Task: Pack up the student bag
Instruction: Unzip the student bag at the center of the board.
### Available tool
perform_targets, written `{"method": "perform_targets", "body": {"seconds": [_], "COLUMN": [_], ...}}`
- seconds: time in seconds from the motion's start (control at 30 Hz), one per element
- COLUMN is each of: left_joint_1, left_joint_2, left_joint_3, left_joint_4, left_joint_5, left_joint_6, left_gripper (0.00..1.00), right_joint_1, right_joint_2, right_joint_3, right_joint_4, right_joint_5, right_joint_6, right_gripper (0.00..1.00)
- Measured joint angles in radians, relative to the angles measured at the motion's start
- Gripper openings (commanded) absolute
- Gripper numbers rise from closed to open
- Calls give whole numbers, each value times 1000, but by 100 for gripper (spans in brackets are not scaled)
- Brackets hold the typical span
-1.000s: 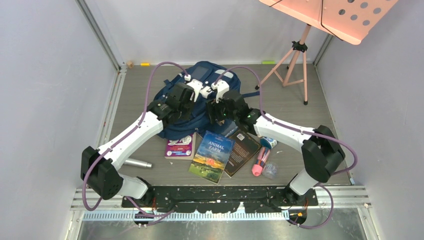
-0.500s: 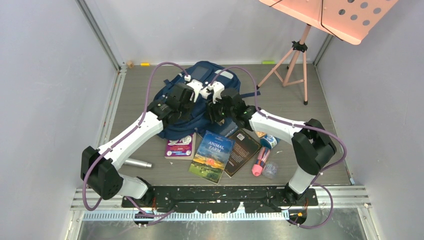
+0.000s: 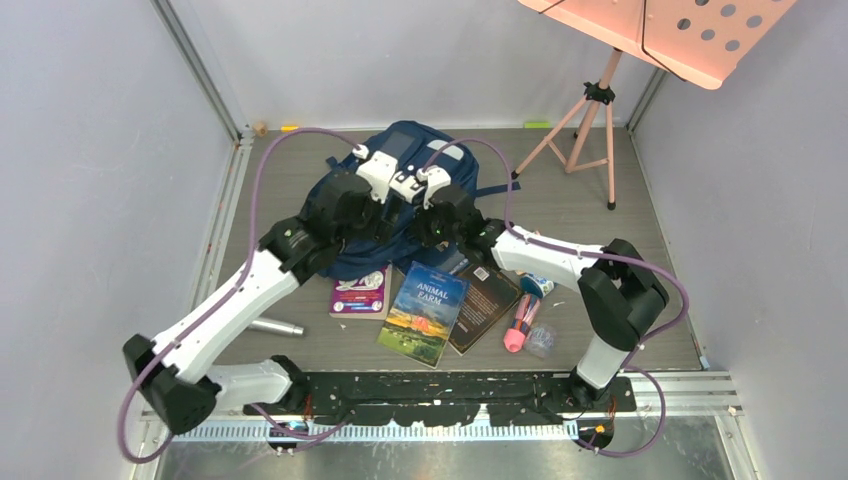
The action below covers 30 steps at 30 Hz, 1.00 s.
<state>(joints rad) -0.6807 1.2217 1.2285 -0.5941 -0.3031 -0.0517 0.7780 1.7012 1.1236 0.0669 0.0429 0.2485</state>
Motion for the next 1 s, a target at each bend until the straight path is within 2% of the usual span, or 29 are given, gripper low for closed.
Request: {"method": "perform_targets", "body": {"seconds": [0.17,0.37,0.6,1.0], "left_joint_1": [-107,-151,-164,-164], "left_joint_2": [-142,-255,-228,-126], "left_joint_3": [-31,-273,-426,-521], "left_joint_4": [27,100,153,357], "left_joint_5": [-15,-17,-9,-6], "left_joint_6": [-116,-335,-503,-640], "left_gripper": [69,67,57,54], "right_joint_1": [26,34,34,34], "right_joint_2": [-4,-37,-64,-99], "right_joint_3": [0,-2,-2,2], "right_joint_4": [8,9,-1,-48], "right_joint_5": [96,152,200,248], "right_joint_6": [87,155,177,214], "right_gripper": [1,0,0,0]}}
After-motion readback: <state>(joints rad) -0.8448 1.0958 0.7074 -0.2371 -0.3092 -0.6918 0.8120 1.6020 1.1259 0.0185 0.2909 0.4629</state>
